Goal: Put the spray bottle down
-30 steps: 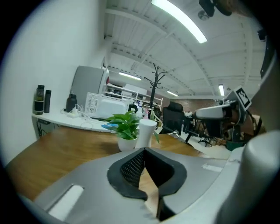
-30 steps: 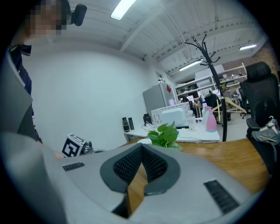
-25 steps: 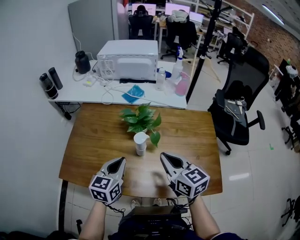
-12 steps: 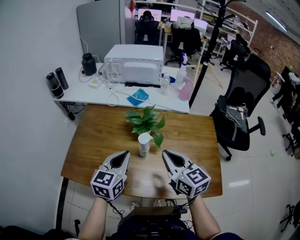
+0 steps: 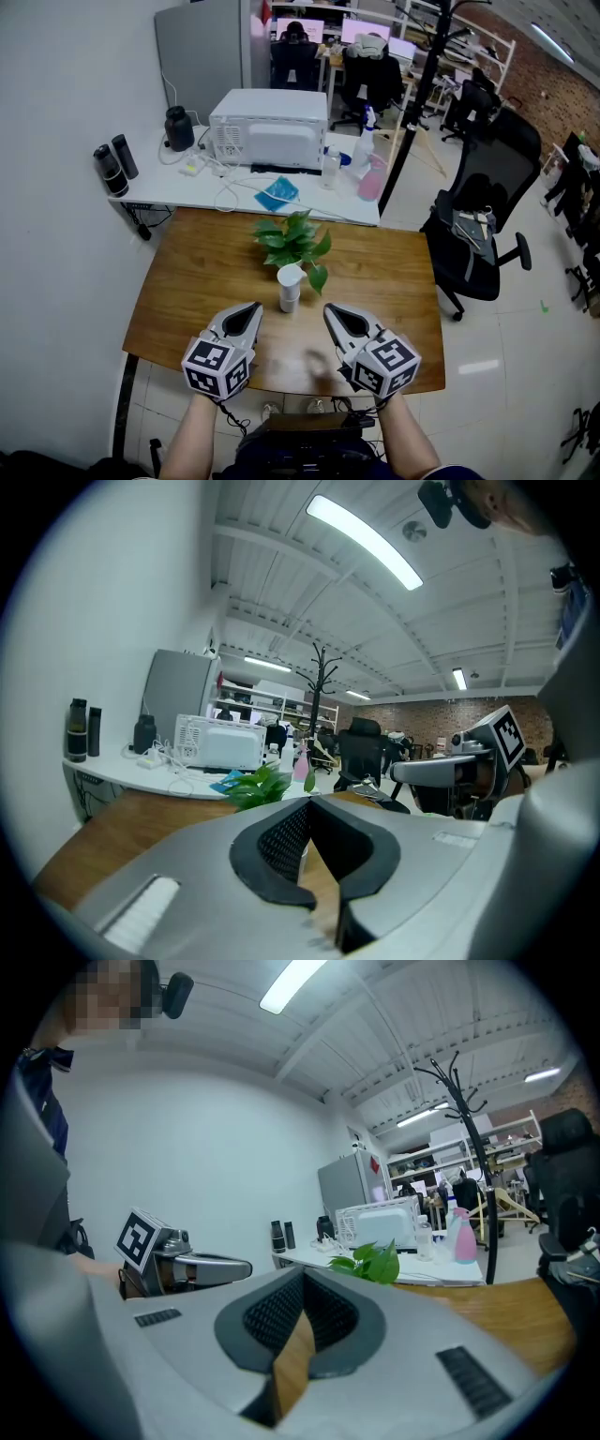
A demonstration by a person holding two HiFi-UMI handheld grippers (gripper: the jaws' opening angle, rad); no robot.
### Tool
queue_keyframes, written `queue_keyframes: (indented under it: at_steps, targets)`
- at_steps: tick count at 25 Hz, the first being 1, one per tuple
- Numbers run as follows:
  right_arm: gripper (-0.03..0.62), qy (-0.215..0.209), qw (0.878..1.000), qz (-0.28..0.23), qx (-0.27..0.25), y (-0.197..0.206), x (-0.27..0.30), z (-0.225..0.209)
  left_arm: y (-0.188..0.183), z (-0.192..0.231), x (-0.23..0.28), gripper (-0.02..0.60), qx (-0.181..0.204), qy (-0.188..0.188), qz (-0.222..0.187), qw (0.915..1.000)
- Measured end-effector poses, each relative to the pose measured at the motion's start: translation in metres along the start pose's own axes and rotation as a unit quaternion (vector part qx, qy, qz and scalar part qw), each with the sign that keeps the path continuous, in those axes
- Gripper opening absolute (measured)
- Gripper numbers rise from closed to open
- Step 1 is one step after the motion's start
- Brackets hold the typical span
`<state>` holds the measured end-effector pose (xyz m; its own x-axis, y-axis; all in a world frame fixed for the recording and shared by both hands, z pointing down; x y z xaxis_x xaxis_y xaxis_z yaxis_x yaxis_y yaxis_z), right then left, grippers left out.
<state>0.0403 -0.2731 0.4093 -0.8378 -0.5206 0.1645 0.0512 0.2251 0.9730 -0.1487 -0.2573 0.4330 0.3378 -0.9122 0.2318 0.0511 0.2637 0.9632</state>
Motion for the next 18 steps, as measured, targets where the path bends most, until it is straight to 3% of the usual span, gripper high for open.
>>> queue_keyframes:
  at_steps: [18]
  targets:
    - [0.003, -0.007, 1.000, 0.009, 0.003, 0.006, 0.001, 0.002, 0.012, -0.007, 0.001, 0.008, 0.003, 0.004, 0.022, 0.9997]
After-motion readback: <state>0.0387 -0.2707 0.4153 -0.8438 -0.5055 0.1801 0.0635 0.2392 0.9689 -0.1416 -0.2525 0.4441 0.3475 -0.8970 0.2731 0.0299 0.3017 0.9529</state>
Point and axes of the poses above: the fingertips, and each gripper's own axes: x forward along the fingers, z to its left, y out of its underside, the point moved 5 cm from there along -x, backward along the fingers, and after that the axes turned 7 degrees about -y, right-handed, at the moved point
